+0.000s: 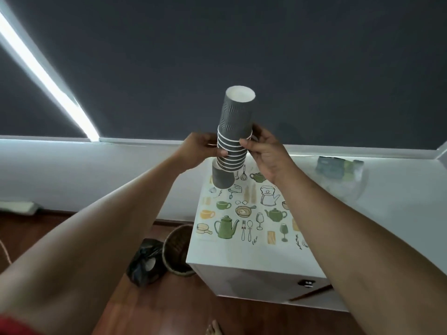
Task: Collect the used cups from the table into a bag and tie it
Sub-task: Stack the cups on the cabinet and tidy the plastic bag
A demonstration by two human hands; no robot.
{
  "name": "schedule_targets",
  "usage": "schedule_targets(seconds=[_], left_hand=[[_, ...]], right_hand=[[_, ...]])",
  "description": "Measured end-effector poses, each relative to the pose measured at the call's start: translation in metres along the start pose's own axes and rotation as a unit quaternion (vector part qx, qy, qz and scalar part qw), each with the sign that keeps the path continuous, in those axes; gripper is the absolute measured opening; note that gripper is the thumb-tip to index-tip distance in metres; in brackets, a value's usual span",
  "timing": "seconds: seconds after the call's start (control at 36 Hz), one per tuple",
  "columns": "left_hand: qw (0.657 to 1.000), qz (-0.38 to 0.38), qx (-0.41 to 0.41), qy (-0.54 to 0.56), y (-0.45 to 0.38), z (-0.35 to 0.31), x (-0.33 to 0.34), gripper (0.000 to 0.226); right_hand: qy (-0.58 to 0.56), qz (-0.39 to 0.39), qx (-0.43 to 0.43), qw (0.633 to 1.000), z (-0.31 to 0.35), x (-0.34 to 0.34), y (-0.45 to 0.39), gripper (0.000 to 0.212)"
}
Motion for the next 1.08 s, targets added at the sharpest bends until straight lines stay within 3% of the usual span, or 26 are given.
schedule_targets(seconds=[0.33, 0.58, 0.75, 1.08], left_hand=[[0.996, -0.014, -0.025, 0.081, -0.013, 0.062, -0.010, 0.048], [0.992, -0.044, -0.021, 0.116, -0.023, 0.072, -0.017, 0.047], [0.989, -0.049, -0.057, 0.128, -0.021, 0.085, -0.014, 0.048], [0.991, -0.019, -0.122, 0.053, -0.011, 0.118, 0.008, 0.048]], right_hand=[[0.085, -0.021, 0.026, 0.996, -0.034, 0.000, -0.025, 0.068], [0.098, -0.045, 0.032, 0.994, -0.039, -0.007, -0.035, 0.058], [0.150, -0.040, 0.050, 0.987, -0.038, -0.007, -0.037, 0.064], [0.153, -0.043, 0.085, 0.984, -0.069, -0.023, -0.025, 0.067]])
Point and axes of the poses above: each hand's wrist, its own y-axis away from the middle knuckle, its own x-axis out of the palm, z = x × y, the point moved 6 cm from there along -y, towards the middle knuckle, and after that the axes turned 3 degrees about -y, right-handed, at the moved point
